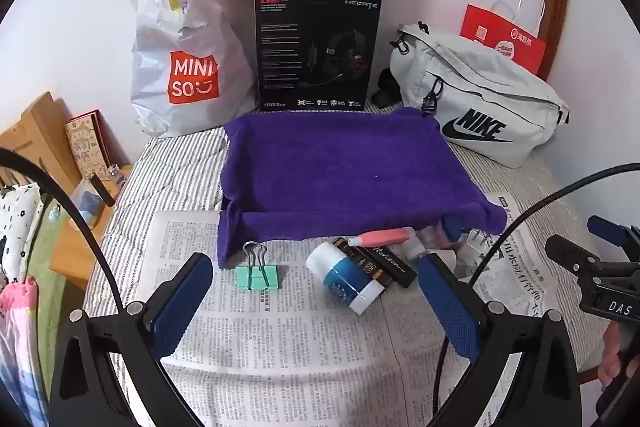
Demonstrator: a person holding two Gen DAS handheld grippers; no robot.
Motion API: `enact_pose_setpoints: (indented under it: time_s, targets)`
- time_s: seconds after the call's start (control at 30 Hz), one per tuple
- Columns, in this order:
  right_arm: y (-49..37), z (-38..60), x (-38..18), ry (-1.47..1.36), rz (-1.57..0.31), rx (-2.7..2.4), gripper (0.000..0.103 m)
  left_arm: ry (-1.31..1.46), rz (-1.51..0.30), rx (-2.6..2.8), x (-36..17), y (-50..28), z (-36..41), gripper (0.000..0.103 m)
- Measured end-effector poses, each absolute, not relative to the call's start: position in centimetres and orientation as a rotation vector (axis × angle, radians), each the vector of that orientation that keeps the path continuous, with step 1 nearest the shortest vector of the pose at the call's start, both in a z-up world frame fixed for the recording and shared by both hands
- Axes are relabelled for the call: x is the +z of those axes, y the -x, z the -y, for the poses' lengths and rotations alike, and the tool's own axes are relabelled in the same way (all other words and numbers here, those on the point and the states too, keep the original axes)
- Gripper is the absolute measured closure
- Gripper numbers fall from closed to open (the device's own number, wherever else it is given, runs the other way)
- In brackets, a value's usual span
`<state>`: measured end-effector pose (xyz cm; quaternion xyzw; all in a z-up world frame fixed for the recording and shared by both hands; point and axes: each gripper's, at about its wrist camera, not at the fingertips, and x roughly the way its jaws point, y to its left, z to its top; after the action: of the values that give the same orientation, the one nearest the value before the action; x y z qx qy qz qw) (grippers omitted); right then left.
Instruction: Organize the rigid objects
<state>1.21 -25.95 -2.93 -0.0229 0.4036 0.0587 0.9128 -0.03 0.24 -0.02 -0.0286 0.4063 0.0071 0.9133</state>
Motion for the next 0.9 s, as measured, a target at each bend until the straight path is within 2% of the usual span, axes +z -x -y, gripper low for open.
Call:
enact_pose_setpoints:
  time_s: [0.1,0.9]
  targets:
    - [-1.1,26.2,-2.9,0.032,-0.828,0.125,0.0,0.02,-0.794,0.015,0.4,0.9,0.0,0.0]
    - [0.0,25.0,-1.7,0.044,-0.802,0.142,0.0,0.022,-0.811,0.048,1.0,1.7,-0.1,0.0]
